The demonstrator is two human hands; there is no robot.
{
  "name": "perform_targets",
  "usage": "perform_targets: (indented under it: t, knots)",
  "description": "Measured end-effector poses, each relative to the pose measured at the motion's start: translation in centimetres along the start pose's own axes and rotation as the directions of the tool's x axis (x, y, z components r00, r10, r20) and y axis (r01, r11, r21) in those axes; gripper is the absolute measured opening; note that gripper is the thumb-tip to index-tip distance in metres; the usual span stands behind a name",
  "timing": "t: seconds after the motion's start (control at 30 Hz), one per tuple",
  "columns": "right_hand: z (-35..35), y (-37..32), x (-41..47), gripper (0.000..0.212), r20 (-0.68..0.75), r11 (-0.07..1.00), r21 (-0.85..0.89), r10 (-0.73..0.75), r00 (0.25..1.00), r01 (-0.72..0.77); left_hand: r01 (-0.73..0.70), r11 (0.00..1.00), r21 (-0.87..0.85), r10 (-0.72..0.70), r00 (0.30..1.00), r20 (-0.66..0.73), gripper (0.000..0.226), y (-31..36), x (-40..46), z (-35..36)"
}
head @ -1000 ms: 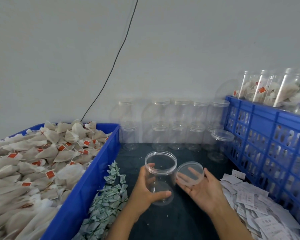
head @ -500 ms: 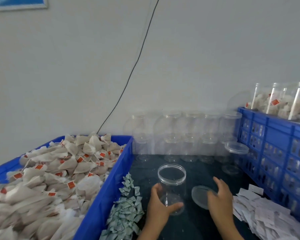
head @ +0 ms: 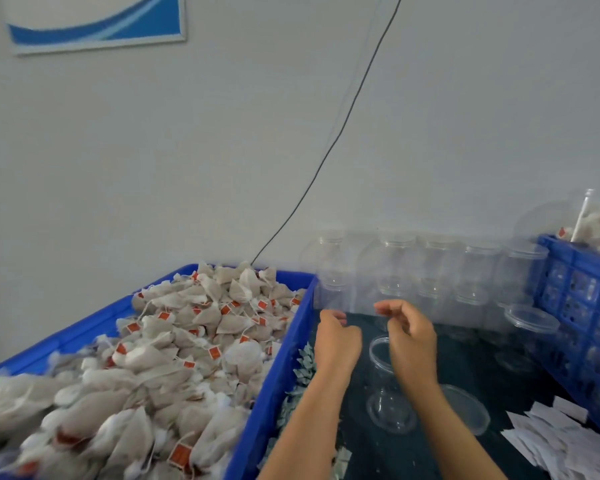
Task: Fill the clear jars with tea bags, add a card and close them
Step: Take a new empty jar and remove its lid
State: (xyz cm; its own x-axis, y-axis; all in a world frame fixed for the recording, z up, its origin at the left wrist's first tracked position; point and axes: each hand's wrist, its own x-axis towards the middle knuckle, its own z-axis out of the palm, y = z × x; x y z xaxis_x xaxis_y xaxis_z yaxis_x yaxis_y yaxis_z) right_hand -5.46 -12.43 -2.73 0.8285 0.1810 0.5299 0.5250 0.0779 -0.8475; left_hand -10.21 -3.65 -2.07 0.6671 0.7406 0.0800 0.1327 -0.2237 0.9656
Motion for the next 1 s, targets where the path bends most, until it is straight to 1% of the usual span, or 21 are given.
perform_targets:
  t: [0.07, 0.13, 0.17, 0.23, 0.3, 0.37, 0.47, 0.53, 0.6, 0.7, 0.73, 0.83, 0.9, 1.0]
  knots:
    - [2.2, -0.6, -0.1, 0.039, 0.114, 0.996, 0.045, 0.067, 0.991, -0.072, -0.026, 0.99, 0.136, 0.028, 0.999, -0.015, 0.03, 0.7, 0.4, -1.5]
    - [4.4, -1.0, -0.5, 0.039, 0.235, 0.986, 0.071, 0.129, 0.963, -0.149, -0.054, 0.96, 0.276, 0.054, 0.999, 0.006, 0.027, 0.9, 1.1, -3.2]
    - [5.4, -1.2, -0.7, 0.039, 0.286, 0.985, 0.067, 0.133, 0.949, -0.159, -0.056, 0.948, 0.315, 0.057, 0.998, 0.007, 0.026, 0.9, 1.5, -4.2]
    - [7.1, -1.4, -1.3, 0.041, 0.37, 0.99, 0.025, 0.117, 0.922, -0.136, -0.056, 0.922, 0.382, 0.063, 0.998, -0.008, 0.022, 0.4, 2.4, -6.6]
    - [8.6, -1.3, -1.8, 0.04, 0.441, 0.993, -0.01, 0.11, 0.891, -0.117, -0.062, 0.871, 0.488, 0.088, 0.996, -0.032, 0.023, -0.5, 3.6, -9.3]
    - [10.1, -1.0, -2.0, 0.039, 0.492, 0.995, -0.052, 0.097, 0.865, -0.082, -0.02, 0.825, 0.565, 0.093, 0.991, -0.099, 0.024, -1.7, 5.0, -12.0]
    - [12.4, -0.5, -1.6, 0.037, 0.557, 0.994, -0.098, 0.092, 0.825, -0.045, 0.065, 0.776, 0.628, 0.074, 0.978, -0.194, 0.026, -4.3, 7.2, -15.5]
    - [13.9, 0.0, -0.8, 0.033, 0.604, 0.988, -0.152, 0.125, 0.787, -0.04, 0.087, 0.745, 0.661, 0.052, 0.981, -0.187, 0.03, -6.1, 8.7, -16.8]
    - [15.5, 0.7, 0.3, 0.032, 0.634, 0.975, -0.215, 0.18, 0.752, -0.052, 0.072, 0.717, 0.694, 0.046, 0.988, -0.151, 0.033, -7.4, 10.1, -17.4]
    - [17.9, 1.7, 1.9, 0.035, 0.667, 0.949, -0.309, 0.263, 0.697, -0.063, 0.032, 0.655, 0.755, 0.071, 0.992, -0.103, 0.048, -8.9, 12.1, -16.9]
    - [18.7, 2.0, 2.4, 0.037, 0.674, 0.938, -0.343, 0.287, 0.681, -0.056, 0.029, 0.61, 0.792, 0.074, 0.993, -0.094, 0.057, -9.2, 12.7, -16.6]
    - [20.8, 2.8, 3.7, 0.048, 0.681, 0.905, -0.424, 0.349, 0.643, -0.042, 0.03, 0.41, 0.912, 0.109, 0.991, -0.081, 0.087, -10.0, 14.3, -15.9]
    - [22.0, 3.5, 4.3, 0.053, 0.671, 0.886, -0.46, 0.385, 0.634, -0.05, 0.026, 0.335, 0.942, 0.112, 0.991, -0.067, 0.099, -10.7, 15.2, -15.9]
    - [23.4, 4.9, 5.3, 0.054, 0.633, 0.87, -0.483, 0.427, 0.646, -0.103, 0.048, 0.277, 0.96, 0.075, 0.995, -0.072, 0.103, -11.5, 16.2, -16.2]
